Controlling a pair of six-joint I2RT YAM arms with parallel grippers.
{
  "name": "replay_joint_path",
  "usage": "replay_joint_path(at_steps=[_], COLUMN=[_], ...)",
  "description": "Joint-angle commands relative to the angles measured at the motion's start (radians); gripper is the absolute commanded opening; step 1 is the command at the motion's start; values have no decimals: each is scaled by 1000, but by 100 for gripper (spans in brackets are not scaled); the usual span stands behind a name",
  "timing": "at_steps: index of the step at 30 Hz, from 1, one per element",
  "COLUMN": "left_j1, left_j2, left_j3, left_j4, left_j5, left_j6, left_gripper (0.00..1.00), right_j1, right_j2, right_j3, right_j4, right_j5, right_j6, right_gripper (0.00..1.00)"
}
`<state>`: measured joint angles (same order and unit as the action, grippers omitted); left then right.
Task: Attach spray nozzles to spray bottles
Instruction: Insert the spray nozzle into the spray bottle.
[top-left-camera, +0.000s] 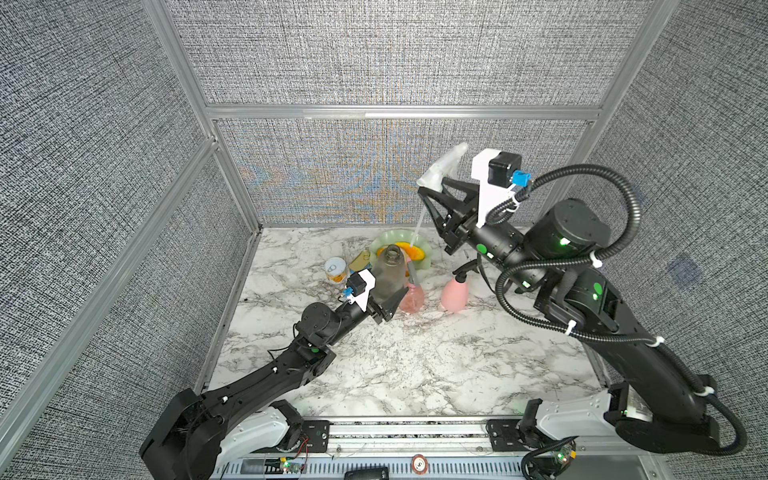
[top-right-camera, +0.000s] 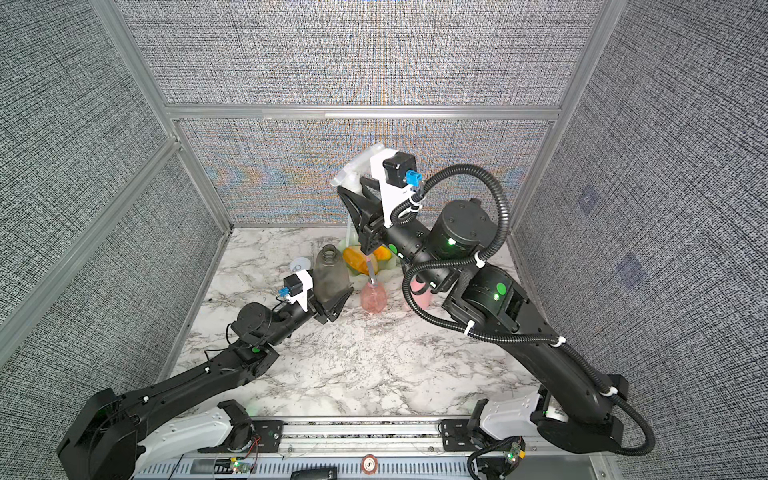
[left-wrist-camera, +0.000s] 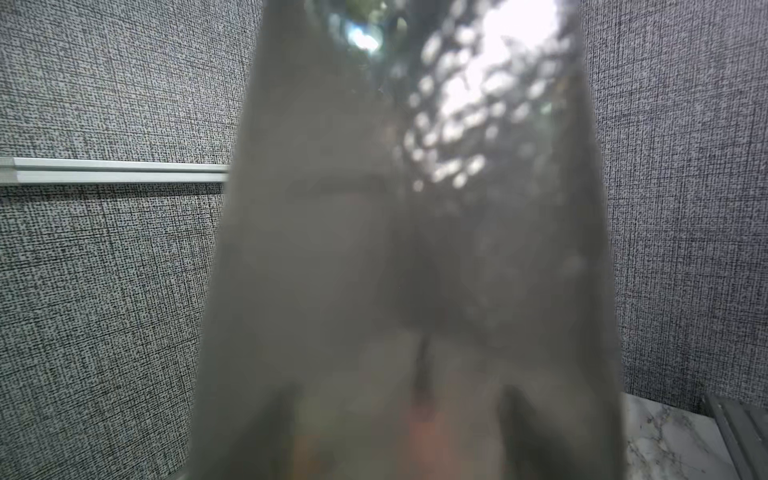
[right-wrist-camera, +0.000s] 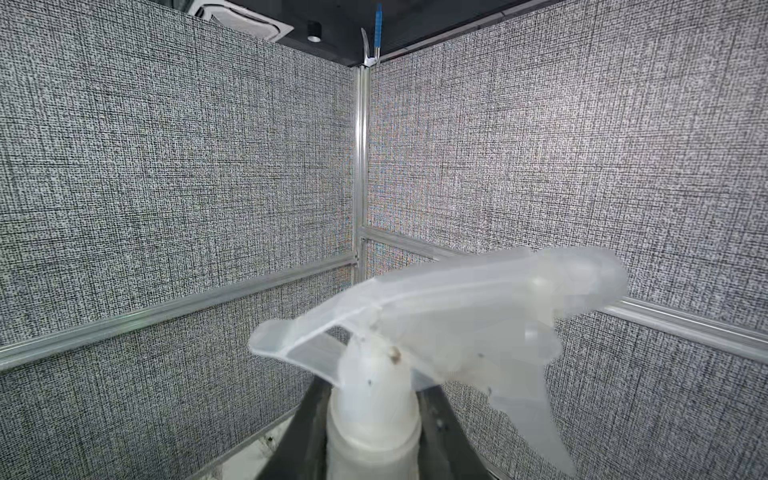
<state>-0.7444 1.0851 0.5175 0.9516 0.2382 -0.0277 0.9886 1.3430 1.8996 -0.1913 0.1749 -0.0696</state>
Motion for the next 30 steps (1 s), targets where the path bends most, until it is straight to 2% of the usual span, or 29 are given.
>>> replay_joint_path(at_steps=[1,8,21,30], left_j1=[-1,-1,-1,-1], left_j2=[-6,9,20,-3], left_j3=[-2,-5,-1,2], left_j4=[44,32,23,12], left_j5=[16,10,11,4], left_j6=[-19,-25,-26,-29], left_gripper=[64,64,64,64], right_j1=[-1,-16,-28,-41], right_j2=[22,17,48,25], right_j3=[29,-2,29,-170], right_j4=[-1,66,35,129], right_j5=[-68,-117,-162,-210], right_j6=[8,21,53,140], right_gripper=[23,21,20,19])
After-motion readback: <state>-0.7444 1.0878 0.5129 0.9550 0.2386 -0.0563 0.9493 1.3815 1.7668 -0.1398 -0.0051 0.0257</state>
